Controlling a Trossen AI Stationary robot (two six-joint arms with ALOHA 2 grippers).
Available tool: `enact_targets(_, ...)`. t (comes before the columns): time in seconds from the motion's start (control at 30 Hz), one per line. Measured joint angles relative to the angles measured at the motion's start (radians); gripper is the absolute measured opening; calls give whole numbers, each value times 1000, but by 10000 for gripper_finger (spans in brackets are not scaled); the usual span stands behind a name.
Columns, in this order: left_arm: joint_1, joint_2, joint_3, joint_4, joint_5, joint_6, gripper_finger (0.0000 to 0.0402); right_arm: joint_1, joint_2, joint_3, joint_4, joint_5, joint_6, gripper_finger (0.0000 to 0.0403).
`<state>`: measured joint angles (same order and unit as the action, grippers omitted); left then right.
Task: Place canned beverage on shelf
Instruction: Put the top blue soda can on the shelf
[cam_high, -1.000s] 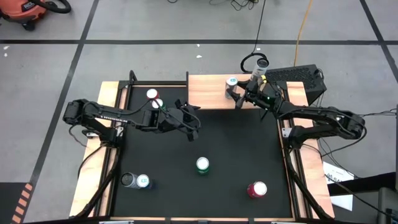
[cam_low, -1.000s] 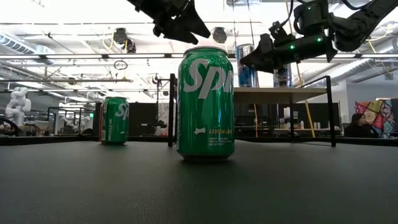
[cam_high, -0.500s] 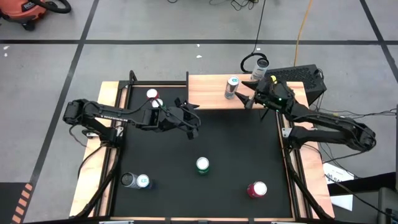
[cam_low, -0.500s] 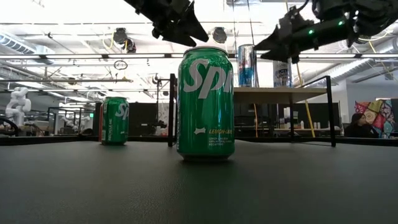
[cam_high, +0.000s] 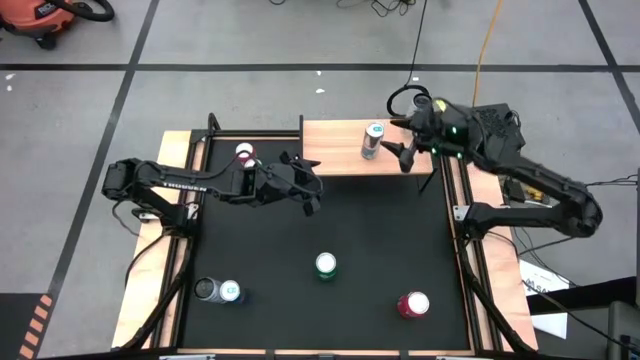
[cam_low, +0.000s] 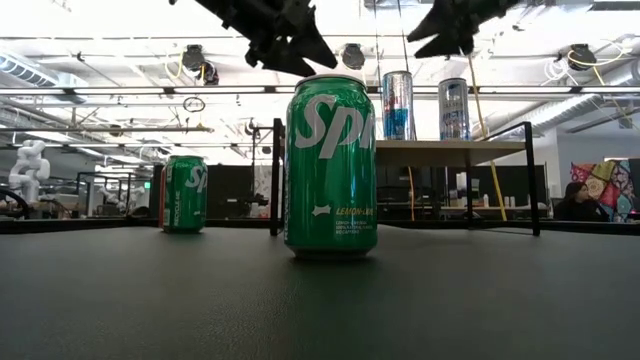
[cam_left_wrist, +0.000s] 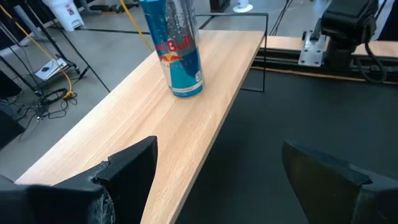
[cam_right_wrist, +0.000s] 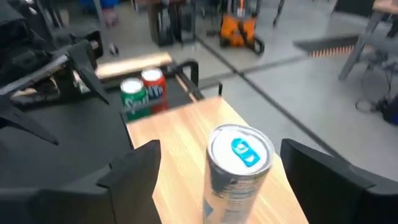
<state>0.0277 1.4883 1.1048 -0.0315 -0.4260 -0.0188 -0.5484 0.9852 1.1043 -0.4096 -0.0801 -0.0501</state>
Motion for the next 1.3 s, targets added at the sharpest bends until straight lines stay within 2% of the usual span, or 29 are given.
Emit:
enact_targets(0.27,0,2,-57,82,2,-2,335,0,272,419,-437,0,-29,340)
enact_targets(0.43,-1,2,-87,108,3,-21,335,-17,403,563,-588,4,-23,341)
enact_targets(0.6,-1,3,-98,102,3,-28,335,-29,482,668,-661,43,-23,341)
enact_targets(0.8,-1,3,-98,106,3,-28,335,-29,546,731,-723,52,-18,341)
enact_targets(1.17,-1,3,-98,103,3,-28,335,-33,589,732,-749,52,12,341)
enact_targets(1.3,-1,3,-98,103,2,-28,335,-33,589,732,-751,51,8,328)
